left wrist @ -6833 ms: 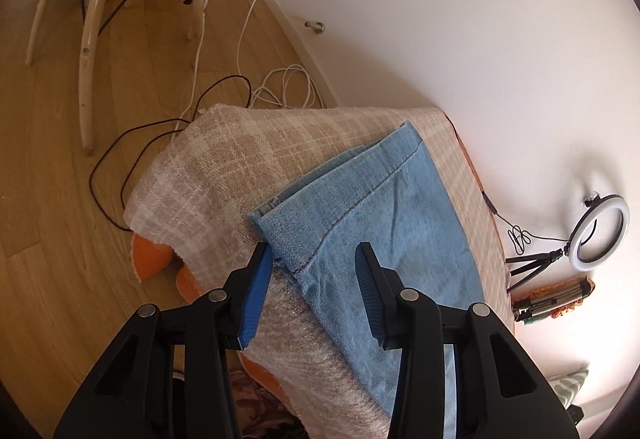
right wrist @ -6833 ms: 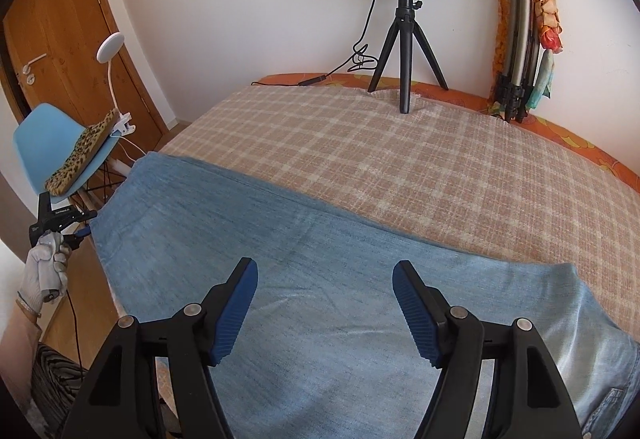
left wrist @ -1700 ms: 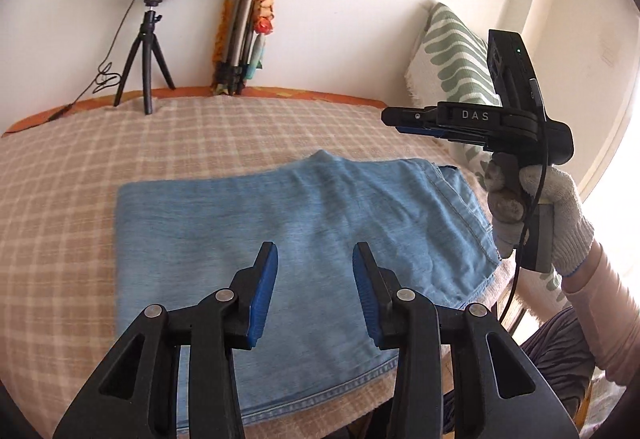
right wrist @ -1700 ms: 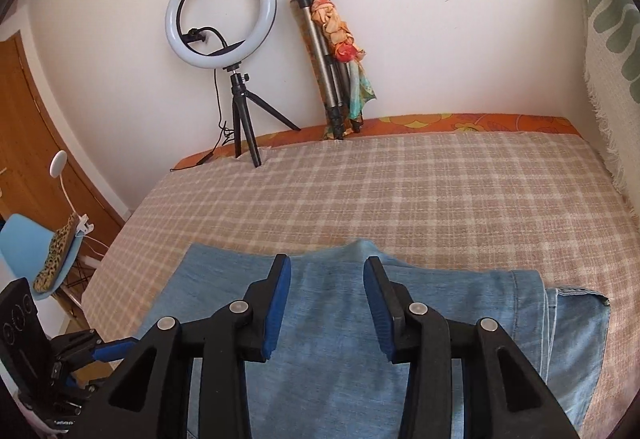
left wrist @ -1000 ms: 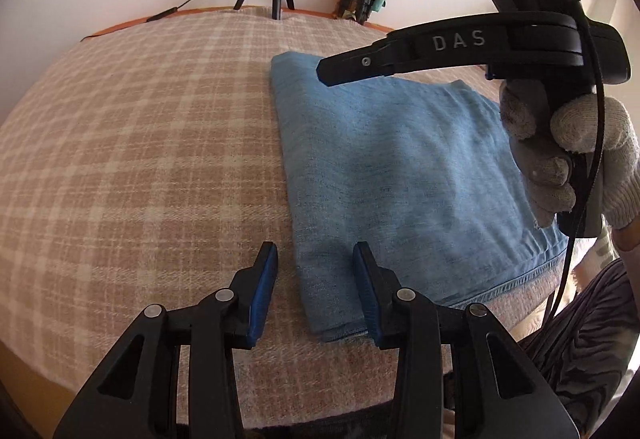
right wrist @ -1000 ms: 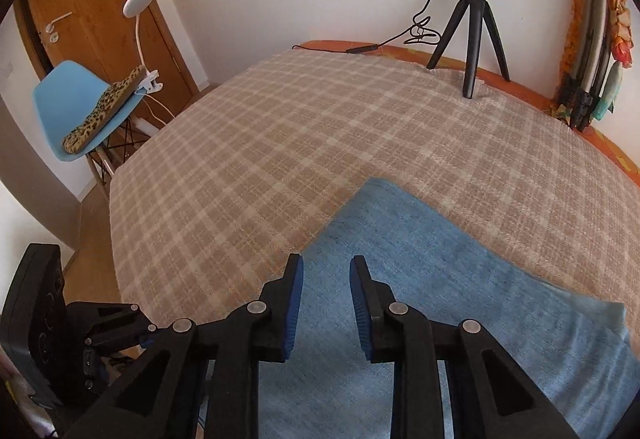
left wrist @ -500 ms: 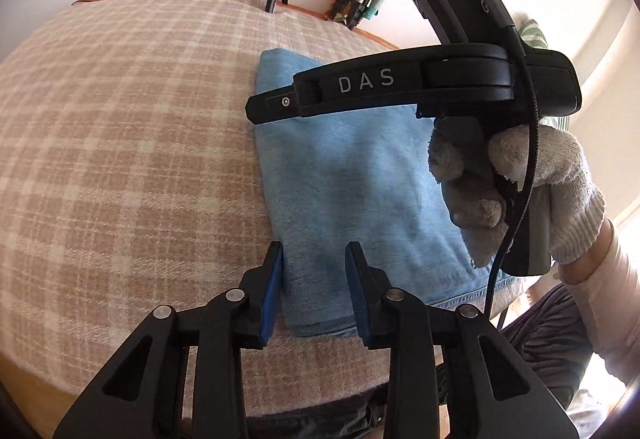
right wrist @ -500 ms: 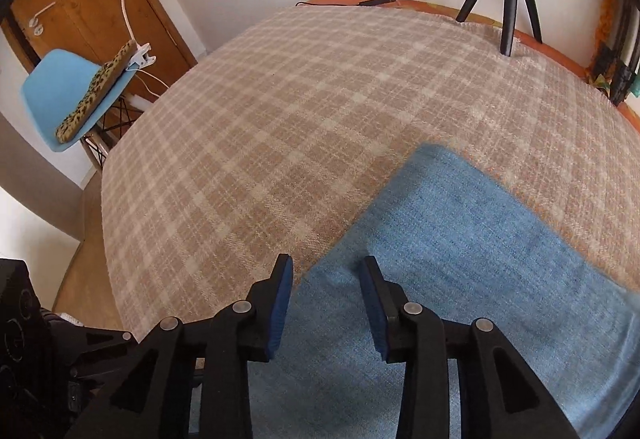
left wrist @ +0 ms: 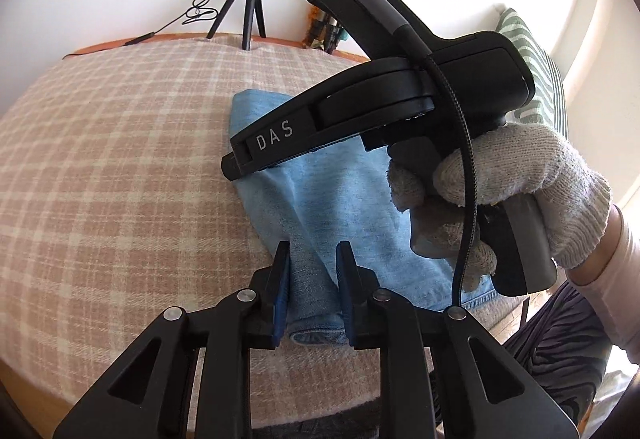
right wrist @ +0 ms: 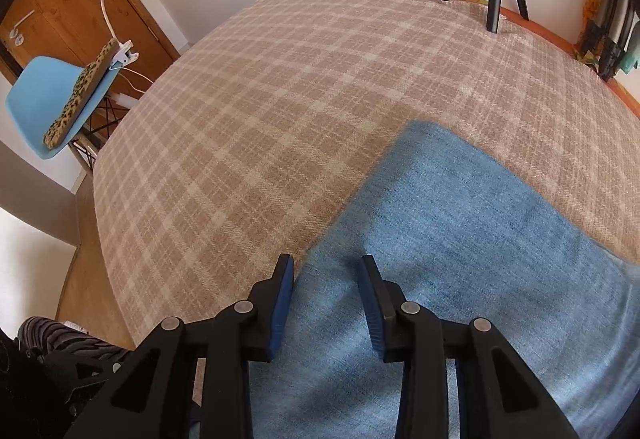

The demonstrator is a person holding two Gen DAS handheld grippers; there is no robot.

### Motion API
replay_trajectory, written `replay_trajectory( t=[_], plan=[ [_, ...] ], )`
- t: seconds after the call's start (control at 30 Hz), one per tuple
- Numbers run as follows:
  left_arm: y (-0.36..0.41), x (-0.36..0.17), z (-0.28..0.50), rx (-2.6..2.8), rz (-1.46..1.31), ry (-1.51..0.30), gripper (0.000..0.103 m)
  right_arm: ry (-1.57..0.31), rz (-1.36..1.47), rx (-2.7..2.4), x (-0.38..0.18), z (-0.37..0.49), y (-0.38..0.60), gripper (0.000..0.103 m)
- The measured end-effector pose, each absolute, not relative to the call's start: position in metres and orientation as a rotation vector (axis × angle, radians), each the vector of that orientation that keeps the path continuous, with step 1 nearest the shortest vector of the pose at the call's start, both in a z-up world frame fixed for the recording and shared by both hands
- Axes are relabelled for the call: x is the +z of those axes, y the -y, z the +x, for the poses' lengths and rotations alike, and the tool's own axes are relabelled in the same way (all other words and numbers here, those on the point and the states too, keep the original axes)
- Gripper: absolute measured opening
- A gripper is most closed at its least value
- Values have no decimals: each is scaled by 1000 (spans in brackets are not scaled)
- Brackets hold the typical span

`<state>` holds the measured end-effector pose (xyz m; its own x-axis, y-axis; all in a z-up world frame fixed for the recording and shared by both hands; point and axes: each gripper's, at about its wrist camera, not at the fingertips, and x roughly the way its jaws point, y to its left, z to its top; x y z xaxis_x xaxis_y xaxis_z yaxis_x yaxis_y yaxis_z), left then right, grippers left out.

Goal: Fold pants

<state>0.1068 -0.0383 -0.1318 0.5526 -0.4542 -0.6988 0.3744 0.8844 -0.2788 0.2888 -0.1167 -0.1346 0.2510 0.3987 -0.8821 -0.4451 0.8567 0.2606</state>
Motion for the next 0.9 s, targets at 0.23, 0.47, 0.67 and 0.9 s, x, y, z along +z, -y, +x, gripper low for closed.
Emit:
replay_trajectory(
  t=[0.23, 0.47, 0.67, 0.9],
  plan=[
    [24, -152, 119, -481, -254, -942, 39, -1167, 30, 567, -124, 295, 133, 36],
    [31, -127, 113, -494, -228, -821, 13, -1189, 95, 552, -120, 300, 147, 70],
    [72, -105, 92, -541, -34, -696, 12, -1185, 90, 572, -114, 297, 147, 71],
    [102, -101, 82, -567, 64, -666, 12, -1191, -20, 522, -120, 291, 151, 58]
  ],
)
